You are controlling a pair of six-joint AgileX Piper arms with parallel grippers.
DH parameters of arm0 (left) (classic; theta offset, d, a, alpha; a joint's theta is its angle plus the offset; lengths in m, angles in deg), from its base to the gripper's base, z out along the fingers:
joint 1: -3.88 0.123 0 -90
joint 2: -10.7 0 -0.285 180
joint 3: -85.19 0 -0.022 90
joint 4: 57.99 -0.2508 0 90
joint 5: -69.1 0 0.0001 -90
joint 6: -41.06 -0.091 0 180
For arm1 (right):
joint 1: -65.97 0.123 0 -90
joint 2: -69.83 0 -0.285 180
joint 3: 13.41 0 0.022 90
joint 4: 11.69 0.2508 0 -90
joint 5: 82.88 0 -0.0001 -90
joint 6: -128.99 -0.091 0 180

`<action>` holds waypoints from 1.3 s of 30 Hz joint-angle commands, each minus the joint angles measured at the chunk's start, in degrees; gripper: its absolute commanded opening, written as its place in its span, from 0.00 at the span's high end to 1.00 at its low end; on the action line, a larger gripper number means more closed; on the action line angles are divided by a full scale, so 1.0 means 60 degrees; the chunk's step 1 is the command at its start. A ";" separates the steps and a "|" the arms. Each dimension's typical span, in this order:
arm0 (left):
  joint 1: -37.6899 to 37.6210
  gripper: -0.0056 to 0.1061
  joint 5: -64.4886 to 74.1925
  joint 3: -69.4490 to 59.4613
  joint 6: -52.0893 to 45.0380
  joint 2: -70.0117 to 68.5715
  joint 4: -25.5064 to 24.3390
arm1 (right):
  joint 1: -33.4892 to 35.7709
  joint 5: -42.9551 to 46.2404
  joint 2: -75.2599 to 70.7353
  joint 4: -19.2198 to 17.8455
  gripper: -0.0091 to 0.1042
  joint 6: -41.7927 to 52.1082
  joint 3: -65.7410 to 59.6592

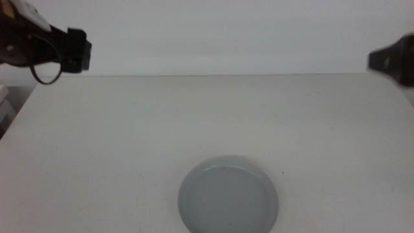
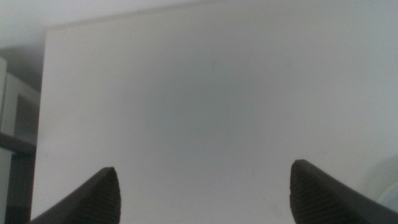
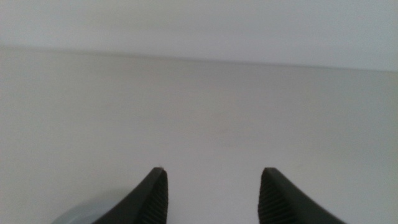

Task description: Stack the three bowls on top of each other.

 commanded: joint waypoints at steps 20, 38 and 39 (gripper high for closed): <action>0.0947 0.08 -0.4922 -0.6010 -0.0082 -0.5235 0.0368 | -0.2140 0.2191 -0.4210 0.1076 0.66 0.3550 -0.3999; 0.0947 0.08 -0.7610 -0.8291 -0.0209 -0.6506 0.0215 | -0.2093 0.3025 -0.6315 0.1210 0.66 0.3534 -0.5791; 0.0947 0.08 -0.7514 -0.8291 -0.0209 -0.6506 0.0215 | -0.2093 0.3025 -0.6315 0.1210 0.66 0.3534 -0.5791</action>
